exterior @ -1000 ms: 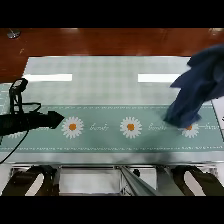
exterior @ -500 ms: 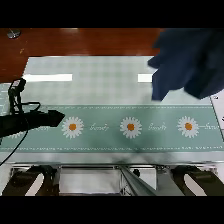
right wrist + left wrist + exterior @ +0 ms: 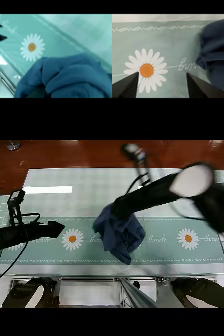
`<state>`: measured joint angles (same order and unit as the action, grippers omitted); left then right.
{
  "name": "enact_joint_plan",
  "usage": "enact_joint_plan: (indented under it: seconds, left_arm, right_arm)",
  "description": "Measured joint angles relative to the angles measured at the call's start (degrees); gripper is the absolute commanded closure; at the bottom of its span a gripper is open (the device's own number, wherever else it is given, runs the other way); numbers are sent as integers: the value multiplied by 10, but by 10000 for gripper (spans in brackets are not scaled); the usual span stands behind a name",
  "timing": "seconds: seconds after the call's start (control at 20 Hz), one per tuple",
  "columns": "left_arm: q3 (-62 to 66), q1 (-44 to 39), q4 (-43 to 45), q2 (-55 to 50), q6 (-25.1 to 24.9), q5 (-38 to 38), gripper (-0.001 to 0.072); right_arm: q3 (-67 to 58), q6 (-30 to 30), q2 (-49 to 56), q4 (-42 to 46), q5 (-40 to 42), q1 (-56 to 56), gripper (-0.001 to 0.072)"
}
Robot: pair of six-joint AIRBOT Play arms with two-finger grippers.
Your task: Fold the shirts.
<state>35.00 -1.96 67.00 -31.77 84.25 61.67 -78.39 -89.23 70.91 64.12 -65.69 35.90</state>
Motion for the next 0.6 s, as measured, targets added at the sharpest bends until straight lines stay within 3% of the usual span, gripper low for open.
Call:
enact_joint_plan:
  seconds: [0.05,0.1,0.15,0.4,0.6]
  left_arm:
    - [0,0,0,0,0,1,5]
    - [0,0,0,0,0,2,5]
    - [0,0,0,0,0,3,5]
    - [0,0,-2,0,0,28,5]
    - [-15,0,-17,-1,0,73,5]
  right_arm:
    - [9,-6,31,-11,24,18,490]
    - [16,-10,64,-30,49,34,146]
    - [20,-10,93,-51,67,46,86]
    - [1,-2,134,-107,72,15,86]
    - [11,-20,51,0,-16,-122,86]
